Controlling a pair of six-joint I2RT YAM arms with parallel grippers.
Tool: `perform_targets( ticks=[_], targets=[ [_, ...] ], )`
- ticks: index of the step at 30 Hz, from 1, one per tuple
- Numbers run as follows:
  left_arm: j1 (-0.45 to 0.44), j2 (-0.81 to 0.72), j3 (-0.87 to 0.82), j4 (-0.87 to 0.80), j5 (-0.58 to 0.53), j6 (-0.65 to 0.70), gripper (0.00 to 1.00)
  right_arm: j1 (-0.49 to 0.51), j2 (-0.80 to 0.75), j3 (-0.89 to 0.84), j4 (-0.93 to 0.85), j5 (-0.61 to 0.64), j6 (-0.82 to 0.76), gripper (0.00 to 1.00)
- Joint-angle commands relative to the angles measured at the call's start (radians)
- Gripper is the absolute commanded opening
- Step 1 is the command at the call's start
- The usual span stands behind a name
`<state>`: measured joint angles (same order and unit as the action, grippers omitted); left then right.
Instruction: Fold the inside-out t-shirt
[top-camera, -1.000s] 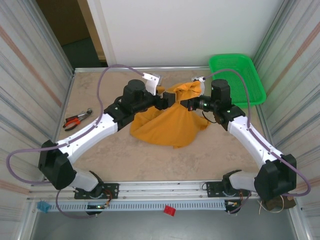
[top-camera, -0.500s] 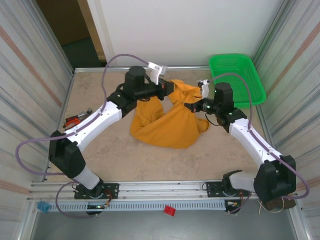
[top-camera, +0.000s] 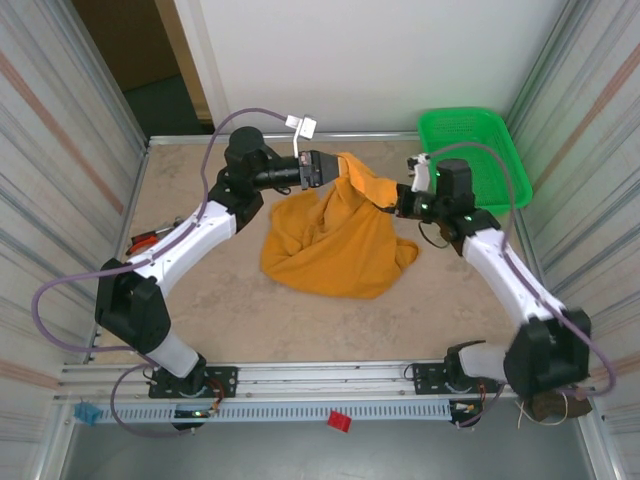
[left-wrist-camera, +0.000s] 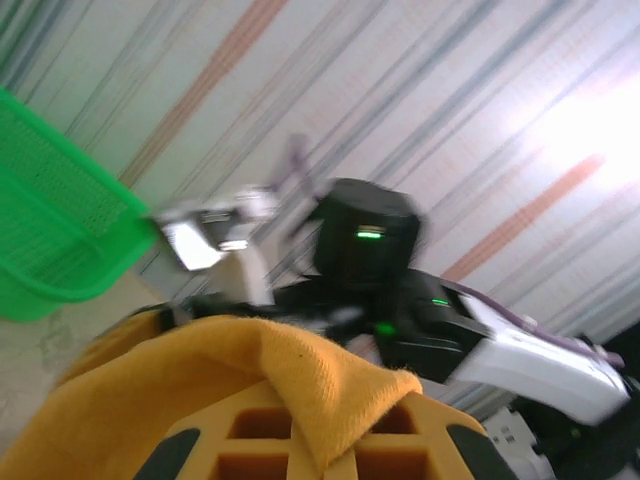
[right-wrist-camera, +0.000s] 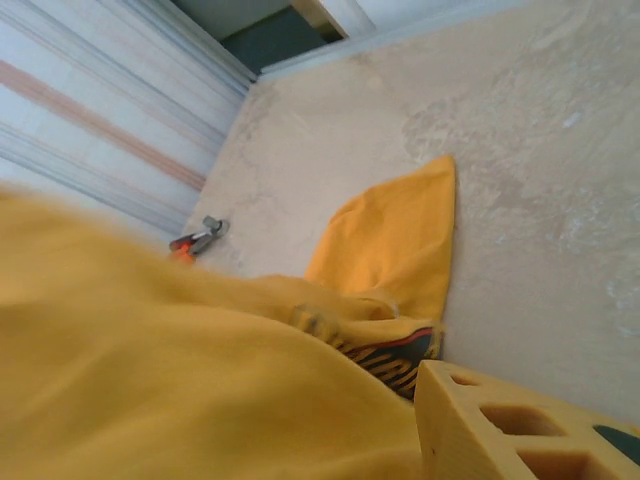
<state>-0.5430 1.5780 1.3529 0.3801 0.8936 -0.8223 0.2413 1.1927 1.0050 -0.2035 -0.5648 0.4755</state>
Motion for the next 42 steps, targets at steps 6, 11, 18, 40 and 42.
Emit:
perform_targets(
  ticks=[6,11,18,40,42],
  targets=[
    [0.015,-0.01,0.037,-0.211,-0.148,-0.077,0.0,0.143,-0.287,0.081,-0.183,0.22,-0.124,0.67],
    [0.011,-0.011,0.042,-0.238,-0.159,-0.088,0.0,0.3,-0.166,0.173,-0.208,0.343,-0.254,0.69],
    [-0.007,-0.013,0.074,-0.292,-0.166,-0.065,0.0,0.378,-0.011,0.227,-0.161,0.423,-0.311,0.67],
    [0.066,-0.026,0.12,-0.448,-0.283,0.089,0.54,0.069,-0.136,0.174,-0.098,-0.236,-0.212,0.0],
    [0.062,-0.075,0.069,-0.446,-0.317,0.109,0.56,0.062,-0.129,0.172,-0.095,-0.241,-0.209,0.0]
  ],
)
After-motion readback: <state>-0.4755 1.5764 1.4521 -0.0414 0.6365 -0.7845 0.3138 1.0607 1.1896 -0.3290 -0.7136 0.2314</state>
